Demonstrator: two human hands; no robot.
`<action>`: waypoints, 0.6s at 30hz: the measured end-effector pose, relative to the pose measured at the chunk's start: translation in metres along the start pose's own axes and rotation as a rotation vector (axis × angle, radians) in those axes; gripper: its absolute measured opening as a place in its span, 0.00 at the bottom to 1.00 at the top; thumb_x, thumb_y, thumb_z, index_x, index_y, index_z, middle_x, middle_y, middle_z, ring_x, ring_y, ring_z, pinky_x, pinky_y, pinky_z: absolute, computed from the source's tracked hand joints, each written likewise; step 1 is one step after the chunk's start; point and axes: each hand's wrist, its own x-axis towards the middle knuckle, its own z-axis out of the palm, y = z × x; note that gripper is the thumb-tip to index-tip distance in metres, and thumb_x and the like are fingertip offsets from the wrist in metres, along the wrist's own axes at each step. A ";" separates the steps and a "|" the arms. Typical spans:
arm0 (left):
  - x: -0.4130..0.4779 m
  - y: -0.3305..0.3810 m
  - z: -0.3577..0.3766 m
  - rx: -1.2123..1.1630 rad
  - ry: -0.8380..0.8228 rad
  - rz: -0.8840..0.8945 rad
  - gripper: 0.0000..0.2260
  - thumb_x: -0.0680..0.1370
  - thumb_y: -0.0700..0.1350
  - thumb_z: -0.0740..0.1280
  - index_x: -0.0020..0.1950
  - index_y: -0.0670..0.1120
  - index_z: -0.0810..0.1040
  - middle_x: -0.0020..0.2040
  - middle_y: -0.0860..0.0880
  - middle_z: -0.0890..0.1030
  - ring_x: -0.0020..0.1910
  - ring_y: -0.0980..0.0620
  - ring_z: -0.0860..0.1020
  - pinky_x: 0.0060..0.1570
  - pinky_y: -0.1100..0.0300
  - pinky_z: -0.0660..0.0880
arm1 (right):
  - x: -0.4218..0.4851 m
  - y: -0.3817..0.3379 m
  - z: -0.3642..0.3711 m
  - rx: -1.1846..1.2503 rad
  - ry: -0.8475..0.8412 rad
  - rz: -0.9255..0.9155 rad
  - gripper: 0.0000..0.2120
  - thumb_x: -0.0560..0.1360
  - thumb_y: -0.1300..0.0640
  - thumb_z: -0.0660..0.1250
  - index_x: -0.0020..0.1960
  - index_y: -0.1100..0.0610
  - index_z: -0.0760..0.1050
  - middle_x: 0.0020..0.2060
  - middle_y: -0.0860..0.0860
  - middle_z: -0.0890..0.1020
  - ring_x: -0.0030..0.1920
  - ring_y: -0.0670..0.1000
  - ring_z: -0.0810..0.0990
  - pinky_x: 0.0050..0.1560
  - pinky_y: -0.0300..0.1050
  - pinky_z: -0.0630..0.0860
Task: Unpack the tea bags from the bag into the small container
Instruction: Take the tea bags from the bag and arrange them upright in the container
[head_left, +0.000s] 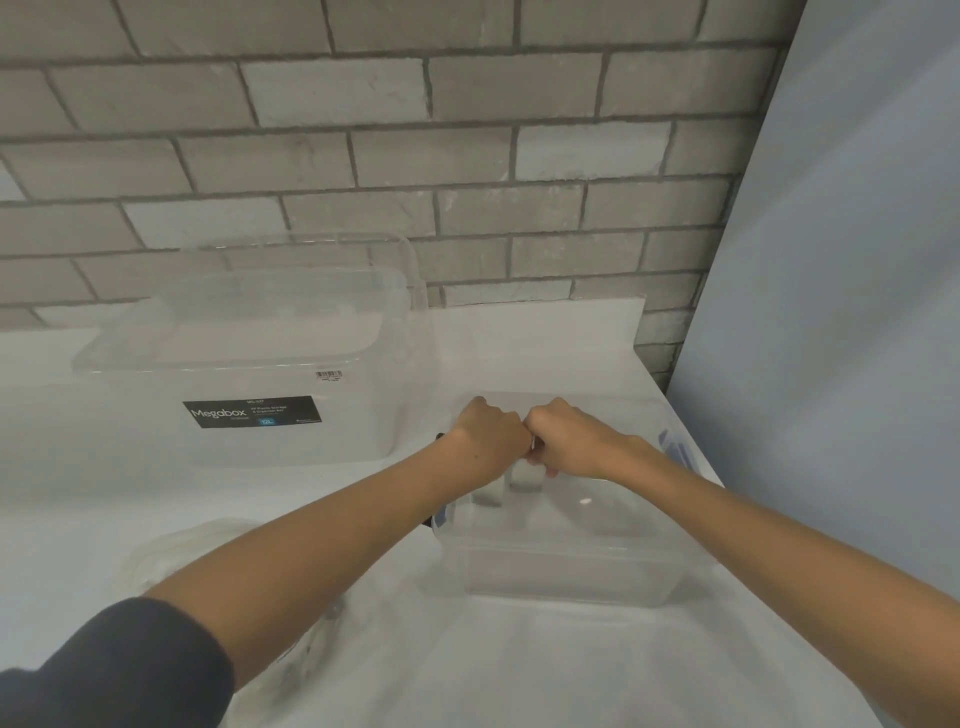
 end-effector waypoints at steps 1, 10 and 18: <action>0.000 0.001 0.002 -0.010 0.004 -0.001 0.14 0.80 0.36 0.59 0.65 0.46 0.71 0.60 0.47 0.76 0.58 0.48 0.78 0.55 0.58 0.68 | 0.000 0.000 0.001 0.001 0.000 0.002 0.09 0.74 0.66 0.62 0.37 0.57 0.72 0.40 0.54 0.75 0.37 0.57 0.84 0.44 0.50 0.80; -0.012 -0.005 -0.004 -0.089 0.166 -0.097 0.13 0.77 0.31 0.61 0.59 0.43 0.73 0.55 0.47 0.78 0.53 0.47 0.80 0.43 0.60 0.71 | -0.005 -0.003 -0.006 -0.021 0.023 0.033 0.07 0.76 0.66 0.61 0.46 0.59 0.77 0.42 0.52 0.73 0.40 0.57 0.83 0.46 0.49 0.80; -0.024 -0.037 -0.014 -0.234 0.351 -0.230 0.09 0.79 0.41 0.63 0.58 0.45 0.76 0.53 0.47 0.80 0.47 0.45 0.81 0.39 0.57 0.68 | -0.003 -0.015 -0.014 0.037 -0.080 0.048 0.07 0.76 0.66 0.61 0.49 0.60 0.77 0.35 0.50 0.72 0.34 0.54 0.81 0.46 0.49 0.80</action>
